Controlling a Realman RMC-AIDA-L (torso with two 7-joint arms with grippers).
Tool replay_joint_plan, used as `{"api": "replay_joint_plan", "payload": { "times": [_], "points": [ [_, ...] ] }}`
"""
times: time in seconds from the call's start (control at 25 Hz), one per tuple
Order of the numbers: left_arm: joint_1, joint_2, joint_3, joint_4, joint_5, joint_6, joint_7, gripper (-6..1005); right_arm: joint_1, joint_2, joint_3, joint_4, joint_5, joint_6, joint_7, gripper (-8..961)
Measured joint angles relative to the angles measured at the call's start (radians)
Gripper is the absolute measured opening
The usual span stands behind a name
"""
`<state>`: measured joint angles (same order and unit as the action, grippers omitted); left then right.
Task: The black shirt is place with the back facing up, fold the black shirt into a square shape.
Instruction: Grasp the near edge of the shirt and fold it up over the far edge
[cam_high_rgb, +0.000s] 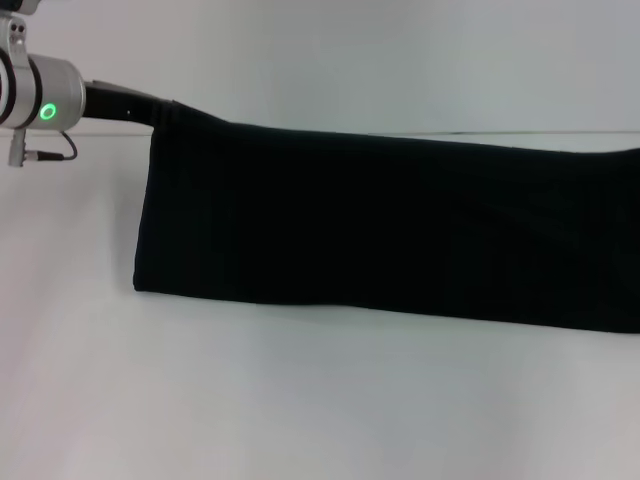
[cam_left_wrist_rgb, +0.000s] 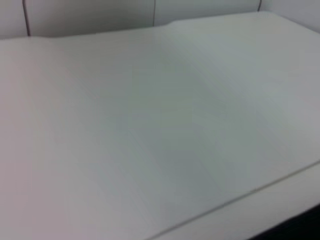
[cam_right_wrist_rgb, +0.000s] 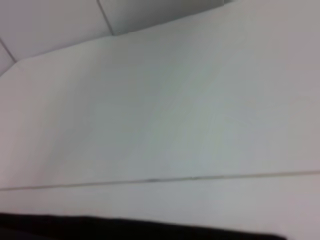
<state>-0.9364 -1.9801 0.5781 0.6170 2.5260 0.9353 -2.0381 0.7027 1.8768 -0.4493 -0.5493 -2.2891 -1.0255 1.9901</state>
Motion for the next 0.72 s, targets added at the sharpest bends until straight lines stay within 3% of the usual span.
{"api": "replay_joint_plan", "payload": {
  "times": [0.32,0.72],
  "points": [
    [-0.031,-0.001,0.001,-0.041,0.0,-0.089,0.007,4,0.051,-0.017,-0.05,0.02,0.001,0.081,0.017,10],
    [-0.033,-0.016,0.002,-0.09,-0.008,-0.181,0.023,4,0.074,-0.009,-0.084,0.086,0.001,0.199,0.008,10]
  ]
}}
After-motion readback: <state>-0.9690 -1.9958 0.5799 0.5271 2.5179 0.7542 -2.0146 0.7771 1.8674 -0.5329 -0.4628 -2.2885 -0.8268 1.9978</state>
